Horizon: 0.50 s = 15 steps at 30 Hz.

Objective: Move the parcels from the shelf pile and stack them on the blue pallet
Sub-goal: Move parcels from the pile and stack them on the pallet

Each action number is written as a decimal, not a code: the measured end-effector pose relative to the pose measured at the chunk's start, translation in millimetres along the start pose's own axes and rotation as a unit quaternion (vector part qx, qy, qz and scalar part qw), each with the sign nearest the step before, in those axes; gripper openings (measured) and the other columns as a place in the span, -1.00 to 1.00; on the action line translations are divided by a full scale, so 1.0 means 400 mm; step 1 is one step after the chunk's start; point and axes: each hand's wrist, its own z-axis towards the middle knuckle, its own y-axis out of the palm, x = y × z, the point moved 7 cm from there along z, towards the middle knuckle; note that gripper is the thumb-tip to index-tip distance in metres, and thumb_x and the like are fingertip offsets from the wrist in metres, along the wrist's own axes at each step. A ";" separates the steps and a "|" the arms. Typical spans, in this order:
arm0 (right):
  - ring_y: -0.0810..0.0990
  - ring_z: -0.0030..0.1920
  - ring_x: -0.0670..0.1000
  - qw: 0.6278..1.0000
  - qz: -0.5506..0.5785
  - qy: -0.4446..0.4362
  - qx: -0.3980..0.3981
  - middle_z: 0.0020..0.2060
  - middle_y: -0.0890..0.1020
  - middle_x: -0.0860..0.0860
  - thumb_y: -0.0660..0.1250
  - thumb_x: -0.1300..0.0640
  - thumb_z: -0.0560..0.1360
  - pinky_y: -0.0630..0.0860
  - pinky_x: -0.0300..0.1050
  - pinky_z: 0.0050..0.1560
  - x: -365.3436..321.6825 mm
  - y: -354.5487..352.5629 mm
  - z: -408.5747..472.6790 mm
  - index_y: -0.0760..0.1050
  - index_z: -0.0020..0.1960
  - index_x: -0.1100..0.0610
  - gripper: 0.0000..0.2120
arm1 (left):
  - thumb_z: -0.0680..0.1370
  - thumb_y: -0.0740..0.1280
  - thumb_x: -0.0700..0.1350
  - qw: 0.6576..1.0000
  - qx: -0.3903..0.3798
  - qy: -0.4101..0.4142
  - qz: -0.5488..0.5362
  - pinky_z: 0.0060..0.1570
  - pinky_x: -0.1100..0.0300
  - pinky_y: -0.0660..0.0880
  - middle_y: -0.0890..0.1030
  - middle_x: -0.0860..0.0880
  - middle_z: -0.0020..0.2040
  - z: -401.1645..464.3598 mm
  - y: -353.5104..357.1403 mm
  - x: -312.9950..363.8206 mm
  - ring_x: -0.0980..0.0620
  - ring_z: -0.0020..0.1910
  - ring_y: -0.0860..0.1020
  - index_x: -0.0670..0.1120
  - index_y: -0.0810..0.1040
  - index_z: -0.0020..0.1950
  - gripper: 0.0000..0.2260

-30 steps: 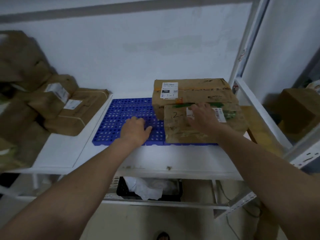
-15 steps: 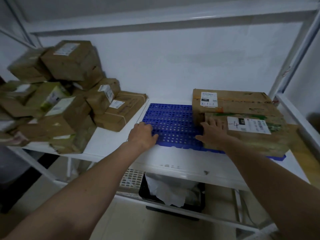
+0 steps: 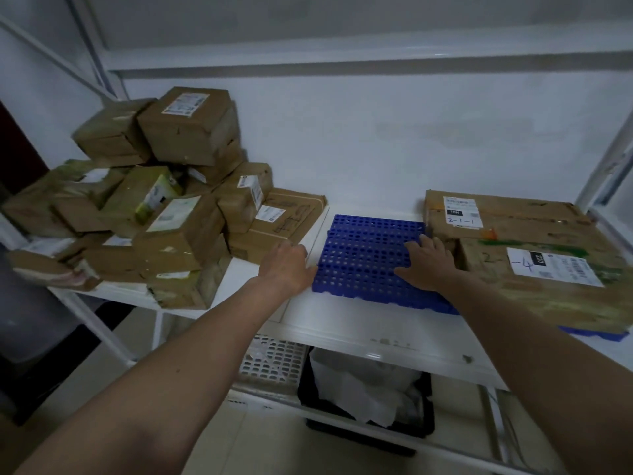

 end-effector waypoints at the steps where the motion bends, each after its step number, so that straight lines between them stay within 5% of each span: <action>1: -0.10 0.52 0.24 1.000 0.004 -0.009 -0.001 0.54 -0.04 0.13 0.20 -0.18 0.55 0.01 0.24 0.45 -0.040 0.003 0.004 0.07 0.53 0.09 -0.33 | 0.56 0.25 0.12 1.000 0.005 0.001 0.002 0.17 0.04 0.42 0.44 -0.13 0.29 0.001 -0.009 -0.023 -0.11 0.27 0.39 -0.10 0.50 0.28 -0.60; 15: -0.10 0.52 0.22 0.998 0.044 -0.044 -0.004 0.54 -0.02 0.10 0.25 -0.13 0.53 0.01 0.31 0.43 -0.462 0.093 0.030 0.07 0.53 0.07 -0.32 | 0.59 0.20 0.05 0.999 -0.015 -0.030 0.006 0.24 0.05 0.34 0.40 -0.15 0.31 -0.003 -0.043 -0.385 -0.14 0.32 0.31 -0.11 0.49 0.25 -0.67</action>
